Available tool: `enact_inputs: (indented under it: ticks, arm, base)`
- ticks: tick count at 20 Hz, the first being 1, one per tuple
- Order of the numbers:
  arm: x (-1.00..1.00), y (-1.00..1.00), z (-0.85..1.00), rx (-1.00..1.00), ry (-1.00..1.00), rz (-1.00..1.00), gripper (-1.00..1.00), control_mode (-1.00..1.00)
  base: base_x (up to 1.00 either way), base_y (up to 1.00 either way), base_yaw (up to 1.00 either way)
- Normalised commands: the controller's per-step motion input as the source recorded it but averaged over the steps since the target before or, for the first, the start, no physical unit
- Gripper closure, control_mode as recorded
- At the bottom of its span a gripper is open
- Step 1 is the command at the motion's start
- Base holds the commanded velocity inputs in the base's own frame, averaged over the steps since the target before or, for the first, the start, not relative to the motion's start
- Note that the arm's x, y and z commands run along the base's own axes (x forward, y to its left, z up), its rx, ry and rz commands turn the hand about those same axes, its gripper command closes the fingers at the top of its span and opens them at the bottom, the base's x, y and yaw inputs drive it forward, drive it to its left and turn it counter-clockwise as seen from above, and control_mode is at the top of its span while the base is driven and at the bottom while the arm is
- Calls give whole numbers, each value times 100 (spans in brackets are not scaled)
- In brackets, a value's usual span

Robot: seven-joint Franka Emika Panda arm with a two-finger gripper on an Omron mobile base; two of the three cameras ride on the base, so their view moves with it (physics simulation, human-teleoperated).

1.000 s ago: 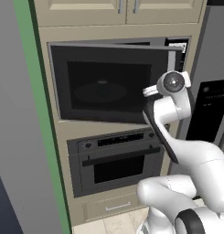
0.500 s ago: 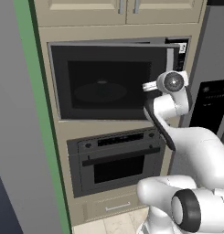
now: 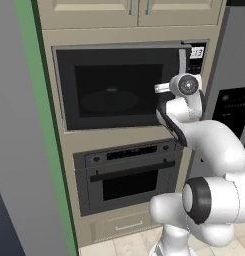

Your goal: Pick the mug from the counter and place it inside the microwave. Then close the microwave.

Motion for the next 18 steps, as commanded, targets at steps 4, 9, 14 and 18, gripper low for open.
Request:
enact_inputs:
  ticks: [4, 9, 14, 18]
  arm:
    - [67, -8, 0, 7, 0, 0, -100, -100]
    - [58, -2, 0, 6, 0, 0, -100, -100]
    - [54, -5, 0, 5, 0, 0, -100, -100]
    - [56, -6, 0, 6, 0, 0, -100, -100]
  base:
    - [0, 0, 0]
    - [0, 0, 0]
    - [0, 0, 0]
    - [0, 0, 0]
